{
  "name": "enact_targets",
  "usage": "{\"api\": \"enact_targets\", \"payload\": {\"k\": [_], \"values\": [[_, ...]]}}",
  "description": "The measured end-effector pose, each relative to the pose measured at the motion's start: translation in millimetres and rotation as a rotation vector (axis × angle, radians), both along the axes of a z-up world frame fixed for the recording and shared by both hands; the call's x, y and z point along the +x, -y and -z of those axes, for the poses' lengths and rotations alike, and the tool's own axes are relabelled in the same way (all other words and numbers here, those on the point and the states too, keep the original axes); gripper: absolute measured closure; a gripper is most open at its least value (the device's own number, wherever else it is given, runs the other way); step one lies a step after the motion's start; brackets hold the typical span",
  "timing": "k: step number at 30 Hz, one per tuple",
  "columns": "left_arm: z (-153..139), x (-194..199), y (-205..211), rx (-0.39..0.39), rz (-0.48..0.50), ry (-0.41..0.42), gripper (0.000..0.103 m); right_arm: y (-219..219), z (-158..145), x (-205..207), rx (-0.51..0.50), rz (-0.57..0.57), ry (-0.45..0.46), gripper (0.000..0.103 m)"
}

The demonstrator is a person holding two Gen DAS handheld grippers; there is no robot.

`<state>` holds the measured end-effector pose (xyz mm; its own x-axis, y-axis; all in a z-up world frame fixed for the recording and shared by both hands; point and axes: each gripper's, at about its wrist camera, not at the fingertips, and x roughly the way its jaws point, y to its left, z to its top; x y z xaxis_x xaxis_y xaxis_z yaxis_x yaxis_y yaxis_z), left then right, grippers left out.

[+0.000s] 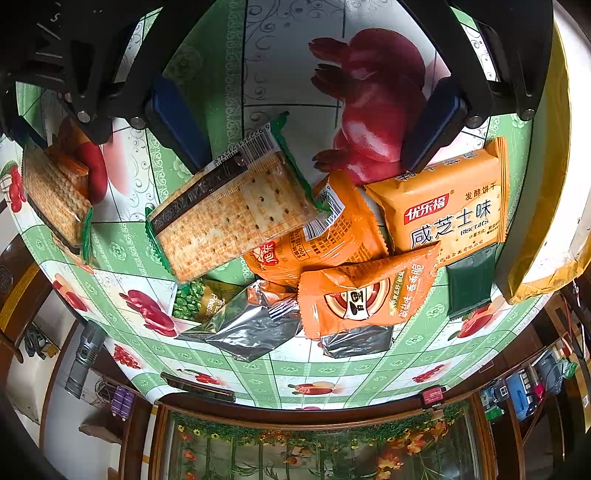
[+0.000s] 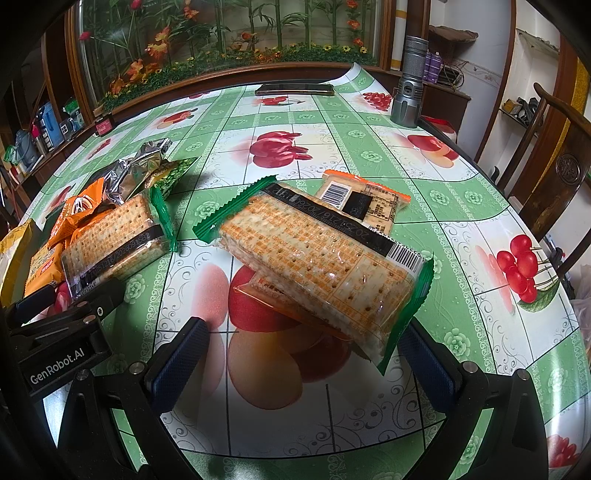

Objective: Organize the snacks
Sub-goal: 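Move both grippers toward the green-ended cracker packs on the table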

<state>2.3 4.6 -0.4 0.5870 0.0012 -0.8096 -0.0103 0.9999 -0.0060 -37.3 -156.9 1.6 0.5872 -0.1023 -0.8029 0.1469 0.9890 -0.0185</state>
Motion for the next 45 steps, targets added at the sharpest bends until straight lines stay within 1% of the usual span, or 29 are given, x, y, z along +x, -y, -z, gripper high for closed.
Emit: {"api": "enact_targets", "payload": {"k": [8,15,19,21,24,28,34,40,42,45], "values": [[0,0,-1,-0.002,-0.020,0.002,0.000,0,0,0,0.000,0.000,0.000,0.000],[-2,-4,1,0.002,-0.061,-0.004,0.000,0,0,0,0.000,0.000,0.000,0.000],[-4,-9,2,-0.002,-0.040,-0.077,0.000,0,0,0,0.000,-0.008,0.000,0.000],[-5,-10,1,0.002,-0.029,-0.118,0.000,-1,0,-1,0.000,-0.027,-0.001,0.000],[-5,-15,-3,0.003,-0.018,-0.152,0.000,-6,-1,-3,0.002,-0.064,-0.005,0.000],[-5,-27,-9,0.003,-0.025,-0.167,0.000,-13,-2,-7,0.002,-0.124,-0.026,0.000],[-5,-49,-17,0.002,0.017,-0.179,0.000,-24,-1,-23,0.004,-0.195,-0.051,0.000],[-7,-66,-29,0.001,0.030,-0.215,0.000,-36,-2,-38,0.002,-0.269,-0.110,0.000],[-7,-71,-37,-0.004,0.024,-0.217,0.000,-39,-2,-43,0.003,-0.286,-0.122,0.000],[-7,-78,-42,-0.001,0.062,-0.210,0.000,-40,-2,-45,0.010,-0.286,-0.136,0.000]]}}
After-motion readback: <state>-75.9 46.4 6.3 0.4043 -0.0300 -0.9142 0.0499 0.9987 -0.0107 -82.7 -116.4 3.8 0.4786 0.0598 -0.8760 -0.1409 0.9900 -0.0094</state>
